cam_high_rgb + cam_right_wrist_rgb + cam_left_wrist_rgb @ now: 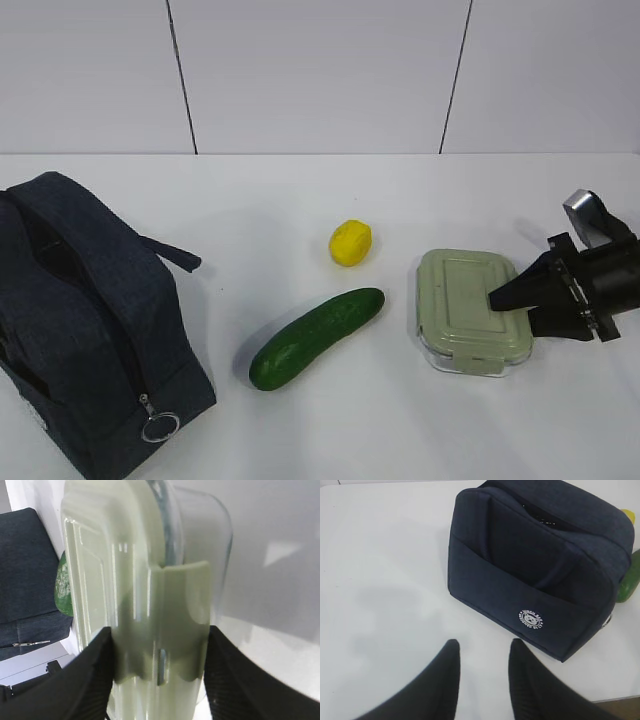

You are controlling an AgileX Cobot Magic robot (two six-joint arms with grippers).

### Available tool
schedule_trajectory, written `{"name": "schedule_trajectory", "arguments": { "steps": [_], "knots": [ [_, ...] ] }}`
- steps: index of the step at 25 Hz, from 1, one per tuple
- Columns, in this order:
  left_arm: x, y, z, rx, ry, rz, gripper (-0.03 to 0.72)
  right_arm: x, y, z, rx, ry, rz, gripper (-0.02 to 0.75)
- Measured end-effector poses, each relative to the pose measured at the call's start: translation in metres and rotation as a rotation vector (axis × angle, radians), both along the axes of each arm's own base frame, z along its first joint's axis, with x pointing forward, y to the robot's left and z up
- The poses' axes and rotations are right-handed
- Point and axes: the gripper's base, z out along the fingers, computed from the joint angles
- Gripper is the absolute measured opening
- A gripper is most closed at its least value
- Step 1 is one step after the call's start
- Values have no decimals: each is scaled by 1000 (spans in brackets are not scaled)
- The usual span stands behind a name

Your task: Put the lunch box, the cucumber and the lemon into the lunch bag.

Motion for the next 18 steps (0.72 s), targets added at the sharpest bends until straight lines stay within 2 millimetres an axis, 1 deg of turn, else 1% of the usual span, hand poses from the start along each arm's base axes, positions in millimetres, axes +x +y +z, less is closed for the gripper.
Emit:
{"name": "schedule_trajectory", "arguments": {
  "steps": [3,10,18],
  "knots": [
    [0,0,0,0,0,0,242,1,-1,4,-13,-13,-7,391],
    [0,0,0,0,0,0,242,2,-1,27,-36,-79,-18,391],
    [0,0,0,0,0,0,242,2,-1,36,-36,-79,-40,391]
  ]
}}
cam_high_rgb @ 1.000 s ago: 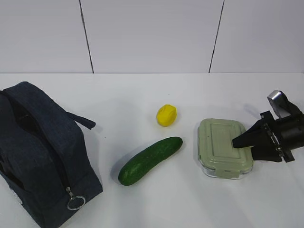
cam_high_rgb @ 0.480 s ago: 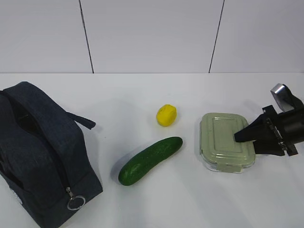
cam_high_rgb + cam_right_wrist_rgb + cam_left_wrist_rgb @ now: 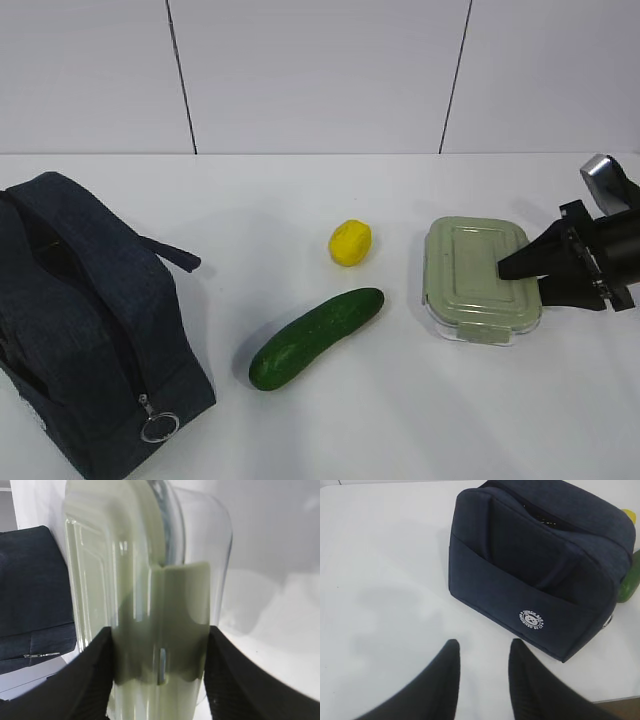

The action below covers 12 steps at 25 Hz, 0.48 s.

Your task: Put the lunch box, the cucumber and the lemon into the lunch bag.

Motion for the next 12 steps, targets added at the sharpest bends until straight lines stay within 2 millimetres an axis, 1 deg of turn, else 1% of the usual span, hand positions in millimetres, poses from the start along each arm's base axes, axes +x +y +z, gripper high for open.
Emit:
{"name": "schedule_trajectory", "arguments": {
  "steps": [4,7,9,12],
  "knots": [
    [0,0,0,-15,0,9,242,0,0,5,-3,-11,-2,391],
    [4,-1,2,-151,13,84,242,0,0,6,-4,-15,-2,391],
    [11,-2,8,-242,3,122,242,0,0,7,-5,-17,-2,391],
    [32,-9,23,-356,-62,111,242,0,0,7,-5,-18,-2,391]
  ]
}}
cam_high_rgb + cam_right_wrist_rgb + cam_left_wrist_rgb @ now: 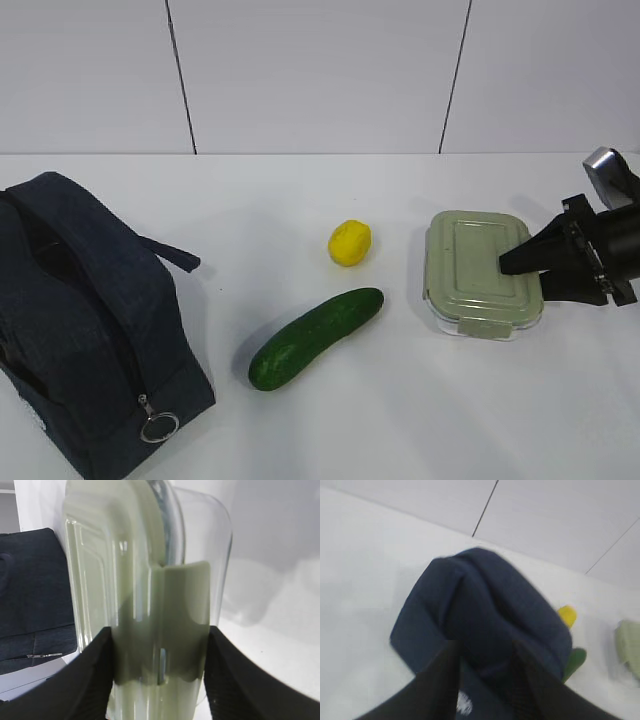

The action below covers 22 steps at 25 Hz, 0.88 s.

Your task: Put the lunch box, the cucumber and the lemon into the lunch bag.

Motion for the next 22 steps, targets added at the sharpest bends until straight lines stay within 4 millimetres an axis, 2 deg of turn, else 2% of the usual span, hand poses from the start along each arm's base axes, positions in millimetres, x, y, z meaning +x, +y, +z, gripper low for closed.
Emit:
{"name": "schedule_trajectory", "arguments": {
  "steps": [5,9,11,14,17,20,22],
  "knots": [
    [36,-7,23,-120,-164,6,221,0,0,0,0,0,0,391],
    [64,-11,28,-164,-194,24,211,0,0,0,0,0,0,391],
    [78,-14,21,-194,-118,26,210,0,0,0,0,0,0,391],
    [99,-22,1,-246,96,25,225,0,0,0,0,0,0,391],
    [120,-29,-19,-277,269,36,305,0,0,0,4,-1,-4,391],
    [136,-34,-28,-312,374,45,409,1,0,1,12,-3,-13,391],
    [145,-37,-31,-331,423,48,436,2,0,1,16,-5,-18,391]
  ]
}}
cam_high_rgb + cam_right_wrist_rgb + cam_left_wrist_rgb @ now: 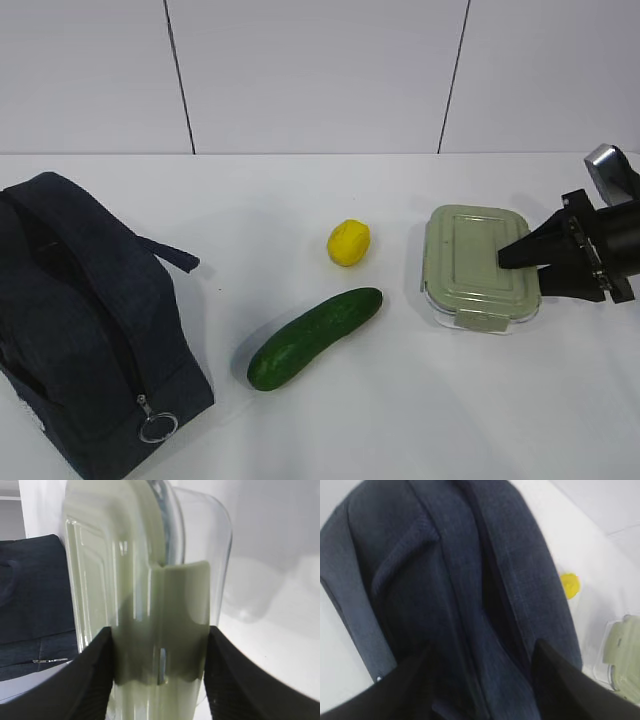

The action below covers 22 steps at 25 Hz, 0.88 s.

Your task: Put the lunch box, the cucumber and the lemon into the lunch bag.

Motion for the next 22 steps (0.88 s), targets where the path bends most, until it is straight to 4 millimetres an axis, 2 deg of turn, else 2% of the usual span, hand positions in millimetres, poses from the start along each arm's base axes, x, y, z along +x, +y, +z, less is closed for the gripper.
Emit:
{"name": "schedule_trajectory", "arguments": {
  "steps": [6,11,16,22],
  "knots": [
    [29,-7,-17,-30,136,12,417,1,0,1,7,-2,-8,391],
    [42,-8,-24,-25,159,25,372,1,0,1,11,-3,-12,391],
    [43,-7,-23,-27,148,32,244,1,0,1,12,-4,-14,391],
    [43,-8,-23,-38,148,33,27,1,0,1,13,-4,-15,391]
  ]
}}
